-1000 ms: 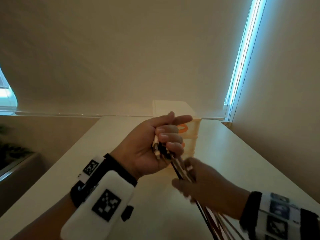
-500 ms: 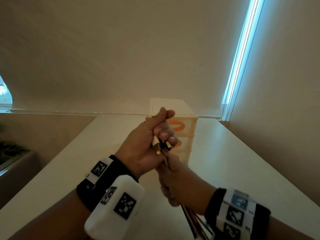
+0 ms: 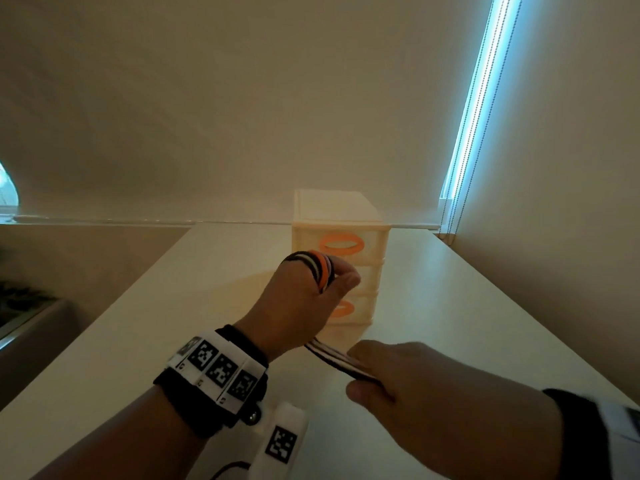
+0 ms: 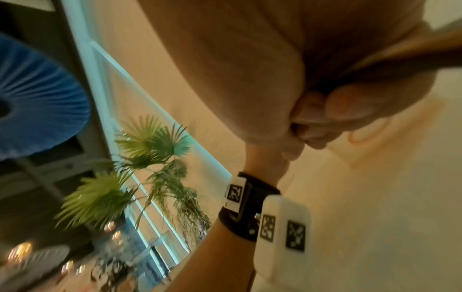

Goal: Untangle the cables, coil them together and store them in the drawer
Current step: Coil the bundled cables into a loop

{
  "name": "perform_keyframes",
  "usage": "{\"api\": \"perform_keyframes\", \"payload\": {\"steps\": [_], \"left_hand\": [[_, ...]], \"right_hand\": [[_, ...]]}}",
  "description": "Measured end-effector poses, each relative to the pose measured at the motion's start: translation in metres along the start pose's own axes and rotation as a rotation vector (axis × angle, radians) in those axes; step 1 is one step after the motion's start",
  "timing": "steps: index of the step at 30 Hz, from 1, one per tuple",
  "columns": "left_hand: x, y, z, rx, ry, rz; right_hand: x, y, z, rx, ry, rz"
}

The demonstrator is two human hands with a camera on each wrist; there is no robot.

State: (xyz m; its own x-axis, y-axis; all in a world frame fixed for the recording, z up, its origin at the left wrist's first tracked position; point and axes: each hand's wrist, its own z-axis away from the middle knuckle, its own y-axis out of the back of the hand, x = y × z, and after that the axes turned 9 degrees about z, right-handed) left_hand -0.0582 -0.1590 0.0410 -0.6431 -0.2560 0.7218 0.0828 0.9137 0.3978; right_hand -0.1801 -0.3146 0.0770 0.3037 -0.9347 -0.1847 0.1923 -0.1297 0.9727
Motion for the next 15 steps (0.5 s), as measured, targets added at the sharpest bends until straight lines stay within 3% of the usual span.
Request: {"api": "perform_keyframes", "payload": {"steps": [3, 5, 11, 15], "left_hand": [[-0.006, 0.003, 0.003, -0.221, -0.038, -0.105], [0.001, 0.001, 0.008, -0.317, -0.052, -0.04], [0.029, 0.009, 0.012, -0.398, -0.044, 0.196], [0.032, 0.017, 0.012, -0.409, 0.044, 0.319]], "right_hand": [[0.004, 0.019, 0.006, 0.13, 0.076, 0.235], [0.006, 0.034, 0.005, 0.187, 0.161, 0.304], [0.008, 0.074, -0.003, 0.308, 0.342, 0.407], [0.006, 0.09, -0.005, 0.397, 0.4, 0.465]]}}
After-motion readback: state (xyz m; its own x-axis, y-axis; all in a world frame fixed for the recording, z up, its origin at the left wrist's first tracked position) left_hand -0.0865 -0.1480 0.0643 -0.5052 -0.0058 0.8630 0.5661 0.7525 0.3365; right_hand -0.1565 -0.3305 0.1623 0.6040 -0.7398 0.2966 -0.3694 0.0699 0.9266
